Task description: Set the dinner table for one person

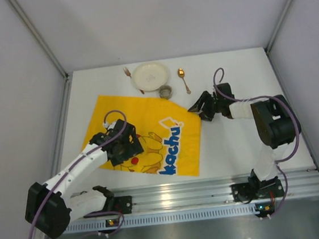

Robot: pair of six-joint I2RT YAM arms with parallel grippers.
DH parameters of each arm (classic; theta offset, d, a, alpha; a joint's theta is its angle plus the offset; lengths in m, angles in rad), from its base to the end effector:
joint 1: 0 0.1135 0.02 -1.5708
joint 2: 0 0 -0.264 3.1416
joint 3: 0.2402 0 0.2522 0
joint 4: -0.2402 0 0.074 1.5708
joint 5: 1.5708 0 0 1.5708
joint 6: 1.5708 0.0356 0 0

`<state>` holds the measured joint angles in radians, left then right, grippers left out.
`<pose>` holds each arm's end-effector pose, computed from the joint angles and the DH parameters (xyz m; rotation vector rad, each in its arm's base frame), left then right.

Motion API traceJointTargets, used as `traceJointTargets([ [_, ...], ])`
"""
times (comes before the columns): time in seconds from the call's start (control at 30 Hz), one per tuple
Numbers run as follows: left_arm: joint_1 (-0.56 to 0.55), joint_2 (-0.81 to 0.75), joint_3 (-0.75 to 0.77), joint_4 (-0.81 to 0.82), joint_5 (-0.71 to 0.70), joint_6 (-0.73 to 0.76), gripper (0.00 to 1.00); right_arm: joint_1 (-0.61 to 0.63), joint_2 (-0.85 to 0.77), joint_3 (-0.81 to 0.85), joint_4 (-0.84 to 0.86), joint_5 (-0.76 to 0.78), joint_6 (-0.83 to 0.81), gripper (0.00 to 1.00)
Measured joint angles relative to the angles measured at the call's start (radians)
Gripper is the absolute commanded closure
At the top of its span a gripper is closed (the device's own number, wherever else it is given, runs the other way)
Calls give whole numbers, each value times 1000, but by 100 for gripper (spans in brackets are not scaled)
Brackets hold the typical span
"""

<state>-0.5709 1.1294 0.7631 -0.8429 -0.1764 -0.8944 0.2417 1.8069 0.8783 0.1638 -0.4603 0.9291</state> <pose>0.1683 -0.1007 0.2185 -0.4871 2.7092 -0.1556 0.3389 0.0998 0.1366 0.6075 2.4384 1.0773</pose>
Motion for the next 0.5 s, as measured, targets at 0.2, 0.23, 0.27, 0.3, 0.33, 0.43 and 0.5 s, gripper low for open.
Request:
traceJointTargets([
  [0.2, 0, -16, -7, -9, 0, 0, 6, 34, 8, 5, 3, 14, 33, 81],
  [0.23, 0, -17, -7, -9, 0, 0, 6, 37, 8, 13, 2, 14, 39, 85],
  [0.27, 0, -19, -8, -9, 0, 0, 6, 39, 8, 20, 0, 13, 40, 88],
  [0.3, 0, -20, -10, -9, 0, 0, 6, 42, 8, 30, -2, 14, 43, 94],
  [0.33, 0, -21, -11, -9, 0, 0, 6, 43, 7, 44, -8, 15, 42, 98],
  [0.43, 0, -21, -14, -10, 0, 0, 6, 53, -3, 108, -65, 33, 25, 99],
  [0.5, 0, -22, -14, -10, 0, 0, 6, 63, -26, 161, -130, 58, -8, 99],
])
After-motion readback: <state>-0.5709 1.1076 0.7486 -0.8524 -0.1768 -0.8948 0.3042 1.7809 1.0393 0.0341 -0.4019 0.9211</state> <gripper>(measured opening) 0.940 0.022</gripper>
